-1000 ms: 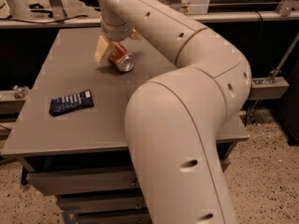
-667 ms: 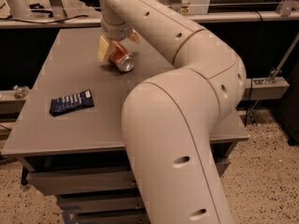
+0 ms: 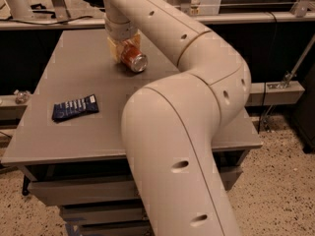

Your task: Place coke can upright

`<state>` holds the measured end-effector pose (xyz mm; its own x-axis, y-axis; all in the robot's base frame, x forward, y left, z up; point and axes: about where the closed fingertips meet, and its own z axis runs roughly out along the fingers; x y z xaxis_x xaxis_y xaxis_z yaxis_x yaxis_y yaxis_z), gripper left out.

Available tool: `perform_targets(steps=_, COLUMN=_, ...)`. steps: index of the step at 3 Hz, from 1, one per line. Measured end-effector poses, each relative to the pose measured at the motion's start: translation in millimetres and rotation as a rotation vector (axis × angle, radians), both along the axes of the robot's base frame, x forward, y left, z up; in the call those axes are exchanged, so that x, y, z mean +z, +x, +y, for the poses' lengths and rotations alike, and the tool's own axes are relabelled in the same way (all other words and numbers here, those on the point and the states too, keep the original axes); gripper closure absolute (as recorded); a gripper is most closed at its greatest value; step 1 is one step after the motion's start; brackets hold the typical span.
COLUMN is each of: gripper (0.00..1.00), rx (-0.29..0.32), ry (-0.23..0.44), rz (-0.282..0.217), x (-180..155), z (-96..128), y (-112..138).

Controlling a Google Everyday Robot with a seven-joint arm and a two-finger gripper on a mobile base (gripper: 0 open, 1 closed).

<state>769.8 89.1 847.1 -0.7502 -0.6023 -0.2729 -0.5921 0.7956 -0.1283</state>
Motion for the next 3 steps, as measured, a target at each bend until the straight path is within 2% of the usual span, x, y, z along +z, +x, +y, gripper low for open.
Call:
perform_targets(steps=1, gripper=0.88, rx=0.027, ry=0.055, rz=-0.034, x=18.6, z=12.9, y=-3.2)
perform_targets(steps=2, gripper=1.00, rx=0.061, ry=0.168, rz=-0.100, x=49.6, z=36.0, y=-10.2)
perform_targets(steps=3, gripper=1.00, rx=0.073, ry=0.317, rz=-0.189, x=81.8, z=66.2, y=-21.3)
